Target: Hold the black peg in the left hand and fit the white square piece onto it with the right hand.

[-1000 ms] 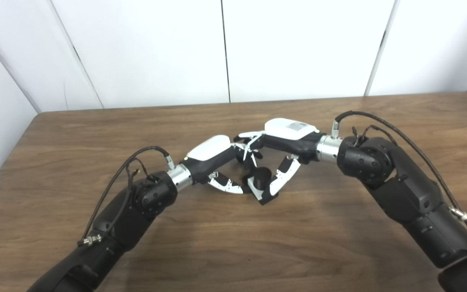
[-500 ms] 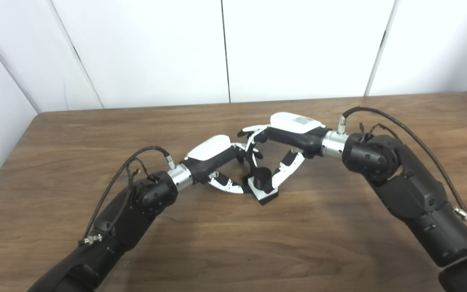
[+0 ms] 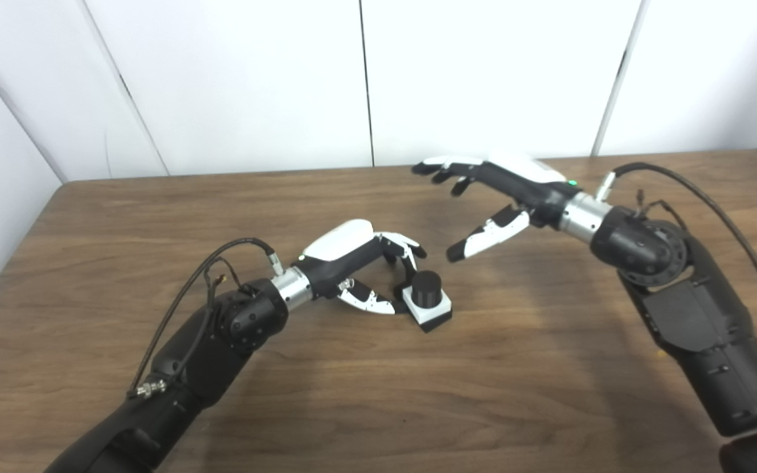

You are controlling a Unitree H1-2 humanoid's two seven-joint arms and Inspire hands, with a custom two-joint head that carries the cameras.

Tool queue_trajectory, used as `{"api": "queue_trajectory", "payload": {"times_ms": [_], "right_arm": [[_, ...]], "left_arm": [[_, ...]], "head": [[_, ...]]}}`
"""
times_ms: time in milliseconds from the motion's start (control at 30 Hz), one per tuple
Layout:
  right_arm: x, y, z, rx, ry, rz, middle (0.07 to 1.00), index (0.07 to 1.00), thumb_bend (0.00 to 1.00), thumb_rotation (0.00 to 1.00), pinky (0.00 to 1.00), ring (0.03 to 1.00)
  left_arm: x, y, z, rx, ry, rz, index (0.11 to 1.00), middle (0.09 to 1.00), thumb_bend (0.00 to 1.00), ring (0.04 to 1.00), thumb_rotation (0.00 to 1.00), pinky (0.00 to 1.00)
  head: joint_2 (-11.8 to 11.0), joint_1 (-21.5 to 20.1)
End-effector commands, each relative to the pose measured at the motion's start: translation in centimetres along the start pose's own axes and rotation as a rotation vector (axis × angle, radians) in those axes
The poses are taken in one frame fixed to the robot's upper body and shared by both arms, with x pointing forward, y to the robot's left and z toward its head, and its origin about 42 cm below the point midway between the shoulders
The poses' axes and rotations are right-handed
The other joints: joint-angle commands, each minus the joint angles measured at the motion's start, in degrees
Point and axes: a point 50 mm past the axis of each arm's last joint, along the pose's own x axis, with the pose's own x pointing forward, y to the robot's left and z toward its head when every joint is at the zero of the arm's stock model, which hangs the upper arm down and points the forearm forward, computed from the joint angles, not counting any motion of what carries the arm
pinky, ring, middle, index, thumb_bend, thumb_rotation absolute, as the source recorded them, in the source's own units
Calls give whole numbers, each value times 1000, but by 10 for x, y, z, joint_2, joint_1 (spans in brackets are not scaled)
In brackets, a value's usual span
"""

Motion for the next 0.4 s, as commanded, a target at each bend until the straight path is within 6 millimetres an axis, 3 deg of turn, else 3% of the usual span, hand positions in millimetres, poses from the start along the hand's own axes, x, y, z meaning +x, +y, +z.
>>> {"api": "queue_trajectory", "payload": {"times_ms": [0, 367], "right_arm": [[-3, -10, 1, 44, -18, -107, 813, 796, 813, 418, 677, 788], [-32, 35, -14, 195, 125, -307, 777, 739, 691, 297, 628, 736]], "left_arm": [[1, -30, 0, -7, 14, -136, 492, 809, 520, 822, 80, 695], [-1, -28, 0, -10, 16, -132, 492, 813, 522, 832, 73, 701]], "head": [[1, -1], [2, -5]]}}
